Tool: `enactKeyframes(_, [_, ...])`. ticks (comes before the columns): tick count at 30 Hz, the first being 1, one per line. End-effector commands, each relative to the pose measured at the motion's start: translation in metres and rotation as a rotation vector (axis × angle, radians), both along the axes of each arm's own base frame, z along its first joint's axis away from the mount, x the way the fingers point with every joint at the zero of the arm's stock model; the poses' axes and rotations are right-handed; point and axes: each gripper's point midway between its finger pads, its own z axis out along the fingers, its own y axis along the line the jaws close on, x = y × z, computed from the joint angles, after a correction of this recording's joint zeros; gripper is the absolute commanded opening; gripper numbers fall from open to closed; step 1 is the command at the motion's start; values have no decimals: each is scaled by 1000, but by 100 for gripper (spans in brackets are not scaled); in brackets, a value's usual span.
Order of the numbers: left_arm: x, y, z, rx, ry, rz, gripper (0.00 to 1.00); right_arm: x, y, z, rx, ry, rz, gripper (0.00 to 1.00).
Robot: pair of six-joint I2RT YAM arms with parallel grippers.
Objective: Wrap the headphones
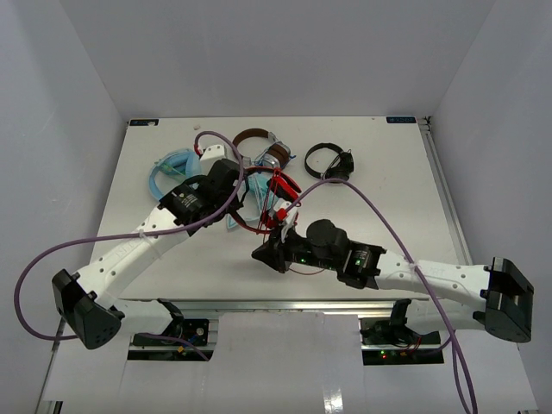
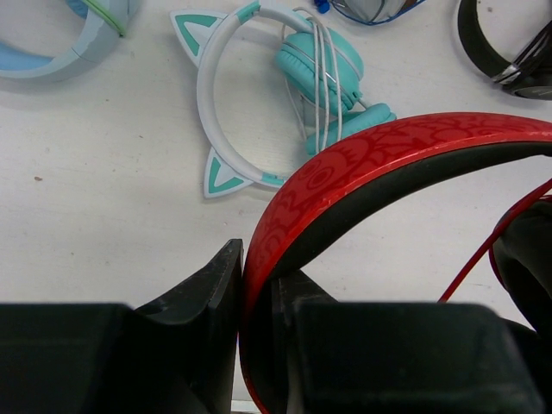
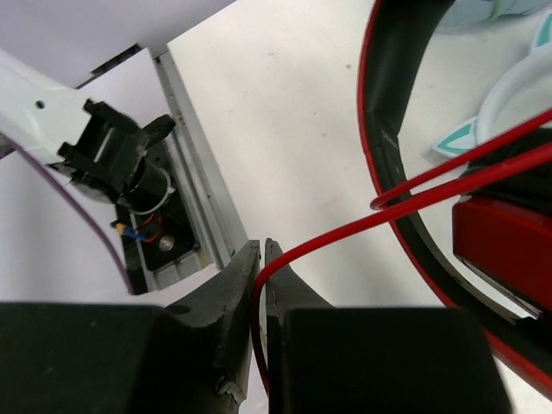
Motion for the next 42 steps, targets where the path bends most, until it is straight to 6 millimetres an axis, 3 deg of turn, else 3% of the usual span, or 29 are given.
enactKeyframes(1, [8, -10, 51, -219, -142, 48, 0, 11, 3, 1, 18, -89, -125, 11])
enactKeyframes(15, [-7, -6, 75, -327, -186, 32, 0, 22, 2, -51, -59, -208, -255, 12])
enactKeyframes(23, [-12, -3, 80, -345, -198, 28, 0, 23, -4, -66, -47, -222, -276, 12])
enactKeyframes(34, [-38, -20, 104, -460, -208, -149, 0, 30, -24, -111, -130, -223, -320, 12])
enactKeyframes(42, [-53, -21, 101, -470, -187, -213, 0, 37, -29, -133, -159, -198, -318, 11])
